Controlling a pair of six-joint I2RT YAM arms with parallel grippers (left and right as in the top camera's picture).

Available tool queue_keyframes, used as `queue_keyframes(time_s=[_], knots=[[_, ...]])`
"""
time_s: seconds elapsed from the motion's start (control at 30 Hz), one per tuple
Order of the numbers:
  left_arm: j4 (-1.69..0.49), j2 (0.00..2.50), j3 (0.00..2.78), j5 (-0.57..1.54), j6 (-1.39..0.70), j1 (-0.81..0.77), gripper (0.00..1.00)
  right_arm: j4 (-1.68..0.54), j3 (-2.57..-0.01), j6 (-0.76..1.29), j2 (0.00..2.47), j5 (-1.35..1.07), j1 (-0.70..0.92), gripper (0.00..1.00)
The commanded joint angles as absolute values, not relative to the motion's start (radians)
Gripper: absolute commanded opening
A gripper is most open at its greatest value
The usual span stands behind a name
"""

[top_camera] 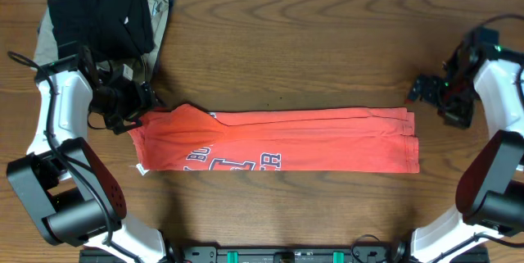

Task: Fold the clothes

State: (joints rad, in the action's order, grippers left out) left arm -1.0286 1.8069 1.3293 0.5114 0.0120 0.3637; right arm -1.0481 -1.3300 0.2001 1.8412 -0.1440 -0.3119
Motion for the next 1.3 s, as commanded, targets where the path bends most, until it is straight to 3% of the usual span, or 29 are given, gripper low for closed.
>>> queue_keyframes(time_s=[0.0,0.43,0.63,0.7,0.87,0.93,1.27], knots=[[-1.034,1.811,1.328,0.525,0.021,0.351,0.83,-1.010,-1.222,0.132,1.844,-0.265,-0.329,0.99],[-1.034,1.811,1.328,0.524,0.021,0.317,0.84,-0.809,-0.979,0.002,1.844,-0.479,-0.325,0.96],[-1.036,1.811,1.328,0.524,0.021,0.317,0.84,-0.789,-0.994,0.035,1.844,-0.468,-0.329,0.17],[-1.038,1.811,1.328,0.524,0.021,0.317,0.84,-0.800,-1.019,0.063,1.844,-0.441,-0.339,0.02],[-1.058,1.811,1.328,0.524,0.021,0.317,0.85,-0.912,-1.139,0.125,1.844,-0.331,-0.380,0.01],[-1.069,1.811,1.328,0.524,0.022,0.317,0.99,-0.979,-1.197,0.159,1.843,-0.294,-0.398,0.01],[-1.074,1.811,1.328,0.524,0.022,0.317,0.98,-1.267,-1.441,0.201,1.843,-0.144,-0.390,0.01]])
